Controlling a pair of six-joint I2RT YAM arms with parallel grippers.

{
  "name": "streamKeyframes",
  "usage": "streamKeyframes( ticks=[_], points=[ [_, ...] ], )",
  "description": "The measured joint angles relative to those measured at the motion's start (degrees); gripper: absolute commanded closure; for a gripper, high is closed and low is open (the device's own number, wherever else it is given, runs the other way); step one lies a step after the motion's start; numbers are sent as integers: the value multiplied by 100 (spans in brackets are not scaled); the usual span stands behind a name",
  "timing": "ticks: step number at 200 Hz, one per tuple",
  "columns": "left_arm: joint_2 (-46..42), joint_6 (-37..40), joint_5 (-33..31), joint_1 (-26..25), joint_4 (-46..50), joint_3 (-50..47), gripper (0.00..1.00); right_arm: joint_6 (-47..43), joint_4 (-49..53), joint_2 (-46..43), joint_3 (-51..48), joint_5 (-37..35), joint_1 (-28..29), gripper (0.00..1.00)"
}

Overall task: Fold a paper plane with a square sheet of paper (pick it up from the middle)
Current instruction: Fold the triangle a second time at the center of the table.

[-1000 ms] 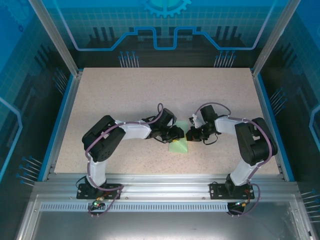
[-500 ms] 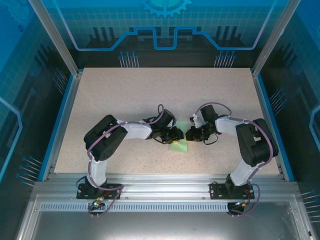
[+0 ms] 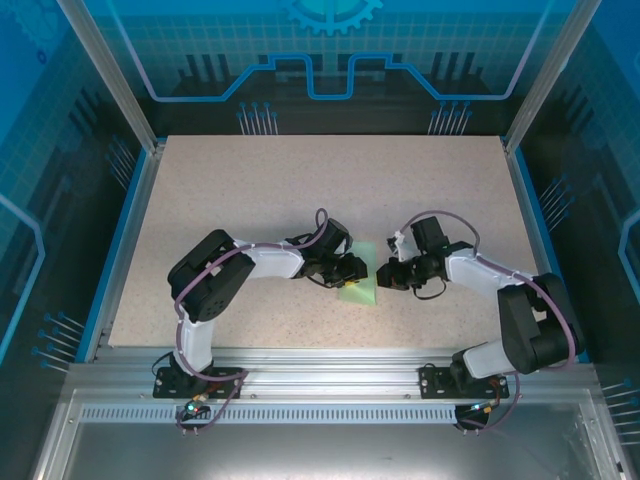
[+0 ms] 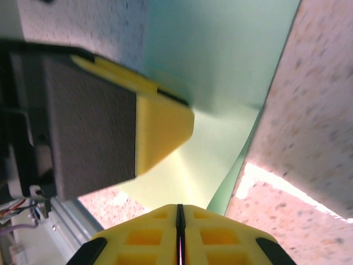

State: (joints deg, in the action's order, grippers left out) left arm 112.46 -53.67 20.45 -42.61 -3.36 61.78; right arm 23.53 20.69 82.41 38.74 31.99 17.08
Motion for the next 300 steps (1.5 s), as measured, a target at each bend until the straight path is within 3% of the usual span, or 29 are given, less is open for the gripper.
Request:
streamKeyframes(
  ticks=[131, 242, 300],
  points=[
    [0, 2, 0, -4, 0, 0, 68, 348, -531, 944, -125, 275, 243, 90],
    [0, 0, -2, -13, 0, -7, 69, 343, -413, 970, -142, 81, 249, 88],
    [0, 0, -4, -26, 0, -11, 69, 345, -72, 356, -243, -92, 437, 86]
  ],
)
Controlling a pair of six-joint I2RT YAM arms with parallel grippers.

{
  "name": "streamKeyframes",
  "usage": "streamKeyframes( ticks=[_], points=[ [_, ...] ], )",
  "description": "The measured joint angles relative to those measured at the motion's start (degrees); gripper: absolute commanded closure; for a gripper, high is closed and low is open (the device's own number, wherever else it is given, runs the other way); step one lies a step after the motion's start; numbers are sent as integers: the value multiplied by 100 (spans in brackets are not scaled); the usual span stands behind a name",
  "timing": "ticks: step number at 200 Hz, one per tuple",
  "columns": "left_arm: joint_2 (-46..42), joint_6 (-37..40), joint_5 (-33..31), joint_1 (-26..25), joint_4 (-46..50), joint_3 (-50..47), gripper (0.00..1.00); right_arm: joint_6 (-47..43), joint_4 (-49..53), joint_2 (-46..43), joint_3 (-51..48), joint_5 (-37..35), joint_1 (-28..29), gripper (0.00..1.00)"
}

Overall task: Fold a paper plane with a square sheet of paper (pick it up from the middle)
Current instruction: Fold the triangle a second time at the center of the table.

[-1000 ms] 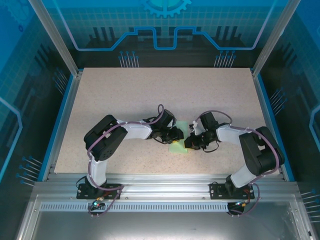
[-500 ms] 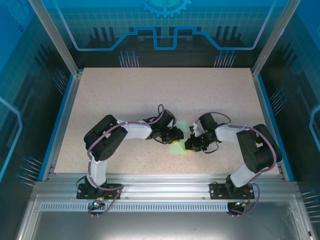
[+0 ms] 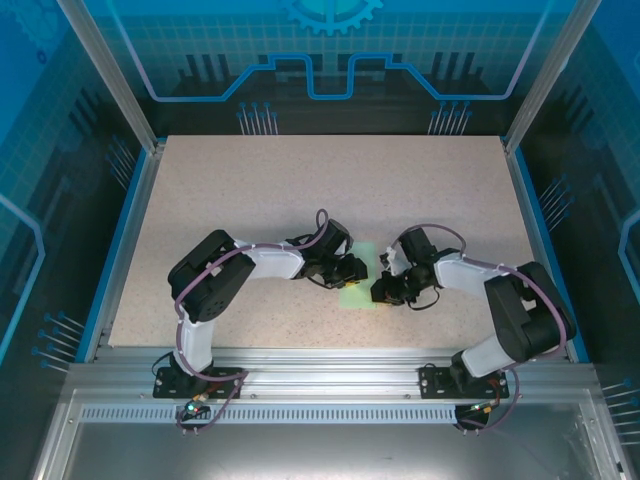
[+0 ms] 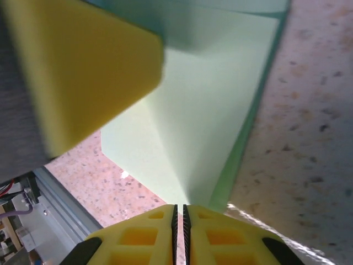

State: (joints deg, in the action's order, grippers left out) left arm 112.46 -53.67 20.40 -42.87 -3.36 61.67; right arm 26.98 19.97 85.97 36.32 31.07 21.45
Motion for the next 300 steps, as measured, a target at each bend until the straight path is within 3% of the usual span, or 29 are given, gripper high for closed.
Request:
streamKeyframes(
  ticks=[94, 217, 256, 300],
  points=[
    [0, 2, 2, -7, 0, 0, 69, 76, -164, 391, -17, -66, 162, 86],
    [0, 2, 2, -7, 0, 0, 69, 286, -197, -212, -629, 238, -256, 86],
    [0, 2, 2, -7, 0, 0, 69, 306, 96, -557, -507, 247, -275, 86],
    [0, 2, 2, -7, 0, 0, 69, 304, 28, -44, -57, 330, -275, 87]
  ],
)
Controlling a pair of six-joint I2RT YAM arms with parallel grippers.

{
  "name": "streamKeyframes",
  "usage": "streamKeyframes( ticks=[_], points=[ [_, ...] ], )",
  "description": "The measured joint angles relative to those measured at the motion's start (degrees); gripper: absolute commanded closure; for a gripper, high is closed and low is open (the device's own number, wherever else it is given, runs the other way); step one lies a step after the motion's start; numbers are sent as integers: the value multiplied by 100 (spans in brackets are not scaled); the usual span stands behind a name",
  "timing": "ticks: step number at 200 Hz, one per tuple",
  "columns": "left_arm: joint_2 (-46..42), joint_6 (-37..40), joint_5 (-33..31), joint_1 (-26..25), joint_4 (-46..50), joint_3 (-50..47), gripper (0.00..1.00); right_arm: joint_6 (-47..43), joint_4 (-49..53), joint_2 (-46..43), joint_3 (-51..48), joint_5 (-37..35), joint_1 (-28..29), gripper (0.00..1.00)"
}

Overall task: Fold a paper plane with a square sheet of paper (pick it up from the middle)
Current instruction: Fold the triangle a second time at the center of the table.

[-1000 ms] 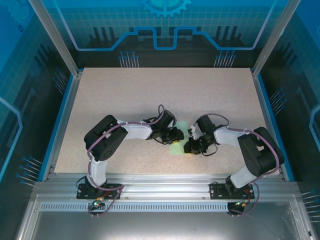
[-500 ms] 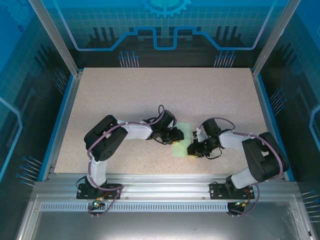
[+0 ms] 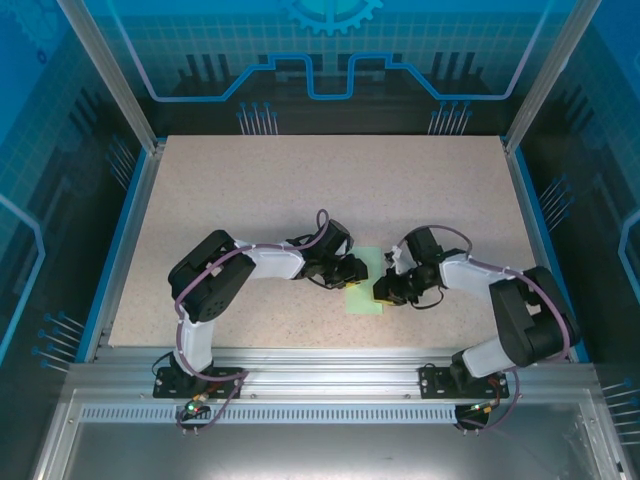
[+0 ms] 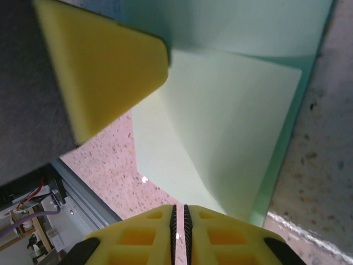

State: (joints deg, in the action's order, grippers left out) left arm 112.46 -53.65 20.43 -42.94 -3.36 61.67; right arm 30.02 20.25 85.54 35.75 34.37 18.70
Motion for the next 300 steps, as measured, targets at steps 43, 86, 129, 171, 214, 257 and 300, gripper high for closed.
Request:
streamKeyframes(
  ticks=[43, 86, 129, 171, 214, 257, 300],
  points=[
    [0, 0, 0, 0, 2, 0, 68, -48, 24, 481, 22, -142, -11, 87],
    [-179, 2, -2, 0, 31, 0, 60, -42, -26, 485, -4, -131, -11, 88],
    [-756, -48, 2, -11, -81, -7, 62, -42, -31, 485, -4, -129, -13, 88],
    [-719, -229, -2, -238, -195, -33, 66, -42, -35, 485, -4, -129, -13, 88],
    [-407, -654, -120, -402, -387, -157, 68, -37, -39, 485, -7, -129, -13, 88],
    [-214, -942, -282, -422, -411, -227, 69, -15, -66, 485, -17, -114, -17, 88],
    [-44, -1019, -372, -433, -457, -225, 69, 0, -98, 485, -42, -90, -37, 89]
  ],
)
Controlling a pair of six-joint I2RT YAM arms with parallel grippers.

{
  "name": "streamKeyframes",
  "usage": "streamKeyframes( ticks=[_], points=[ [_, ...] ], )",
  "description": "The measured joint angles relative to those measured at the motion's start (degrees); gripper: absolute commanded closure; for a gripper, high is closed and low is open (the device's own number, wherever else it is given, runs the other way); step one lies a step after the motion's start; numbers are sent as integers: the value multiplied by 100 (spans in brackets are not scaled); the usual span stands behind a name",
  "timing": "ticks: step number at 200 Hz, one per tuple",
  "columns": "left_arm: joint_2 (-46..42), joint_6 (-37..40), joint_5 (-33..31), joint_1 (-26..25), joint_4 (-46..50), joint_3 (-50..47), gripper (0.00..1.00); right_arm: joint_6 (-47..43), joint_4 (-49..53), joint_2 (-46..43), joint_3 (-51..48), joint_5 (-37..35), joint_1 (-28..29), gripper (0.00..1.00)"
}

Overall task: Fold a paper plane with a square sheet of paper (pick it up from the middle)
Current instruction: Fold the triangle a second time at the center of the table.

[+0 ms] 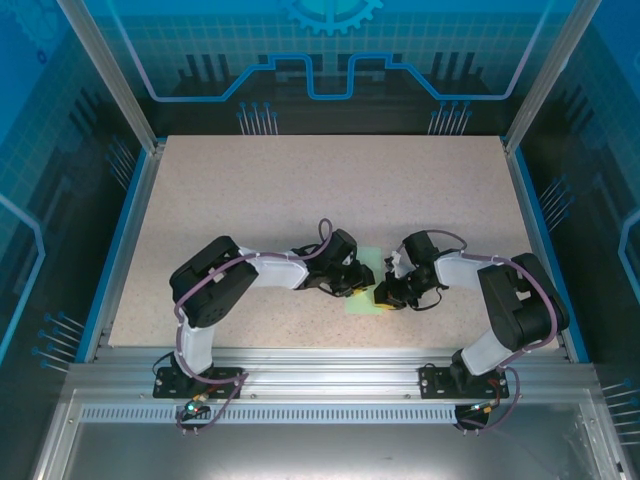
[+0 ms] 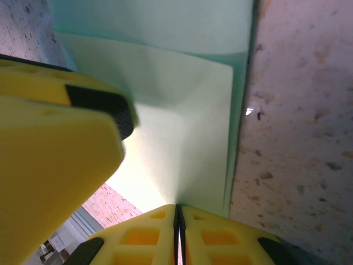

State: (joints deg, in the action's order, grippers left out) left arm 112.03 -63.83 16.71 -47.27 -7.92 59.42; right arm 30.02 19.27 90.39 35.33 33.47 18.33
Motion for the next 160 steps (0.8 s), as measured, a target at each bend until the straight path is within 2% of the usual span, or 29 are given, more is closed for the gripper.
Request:
streamKeyframes(
  ticks=[101, 160],
  points=[
    [-9, 291, -199, 13, 129, 46, 68, 2, -68, -4, -15, -2, 0, 91],
    [-208, 592, -280, 358, -79, -269, 66, 2, -116, 0, -26, 2, 0, 92]
  ],
)
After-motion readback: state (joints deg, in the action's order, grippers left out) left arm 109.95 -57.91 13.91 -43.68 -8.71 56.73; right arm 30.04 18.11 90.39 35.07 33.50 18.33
